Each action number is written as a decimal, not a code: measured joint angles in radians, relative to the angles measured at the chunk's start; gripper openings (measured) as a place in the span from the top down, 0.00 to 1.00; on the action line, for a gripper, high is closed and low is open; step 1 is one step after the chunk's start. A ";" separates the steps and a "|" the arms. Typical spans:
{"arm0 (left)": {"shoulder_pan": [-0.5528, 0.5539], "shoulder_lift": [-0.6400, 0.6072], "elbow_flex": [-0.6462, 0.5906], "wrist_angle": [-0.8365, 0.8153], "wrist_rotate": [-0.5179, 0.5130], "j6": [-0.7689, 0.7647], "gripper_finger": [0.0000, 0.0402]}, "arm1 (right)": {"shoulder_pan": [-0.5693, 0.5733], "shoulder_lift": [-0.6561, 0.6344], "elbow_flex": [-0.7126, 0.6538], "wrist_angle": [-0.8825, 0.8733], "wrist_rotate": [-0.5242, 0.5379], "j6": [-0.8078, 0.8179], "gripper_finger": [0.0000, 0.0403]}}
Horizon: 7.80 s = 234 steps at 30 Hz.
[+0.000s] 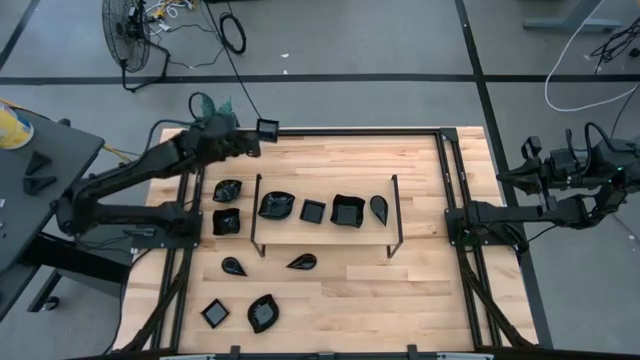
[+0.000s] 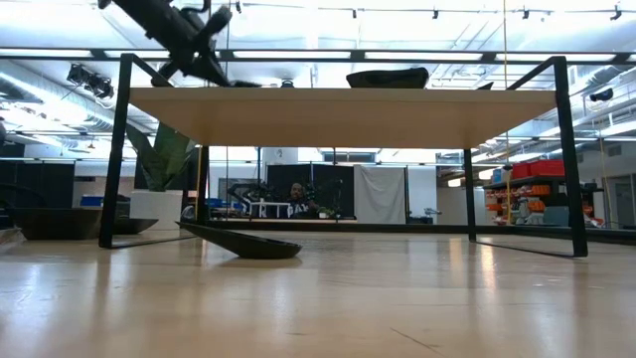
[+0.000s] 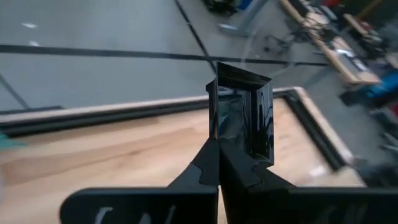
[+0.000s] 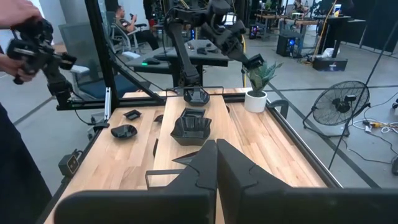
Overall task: Pick & Place Mini shaped plates
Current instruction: Stack the square plate on top of the square plate on the shelf
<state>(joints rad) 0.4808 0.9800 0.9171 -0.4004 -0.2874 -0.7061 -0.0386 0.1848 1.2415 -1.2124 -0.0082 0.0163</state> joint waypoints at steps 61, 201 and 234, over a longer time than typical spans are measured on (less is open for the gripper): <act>-0.518 0.231 0.015 0.112 0.124 -0.741 1.00 | 0.000 0.000 0.000 0.000 0.000 0.000 0.98; -0.628 0.516 0.353 -0.216 0.168 1.085 0.51 | 0.000 0.000 0.000 0.000 0.000 0.000 0.98; -0.595 0.542 0.353 -0.235 0.150 1.076 0.84 | 0.000 0.000 0.000 0.000 0.000 0.000 0.98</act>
<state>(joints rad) -0.1140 1.5223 1.2701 -0.6353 -0.1375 0.3699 -0.0383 0.1848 1.2415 -1.2124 -0.0082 0.0166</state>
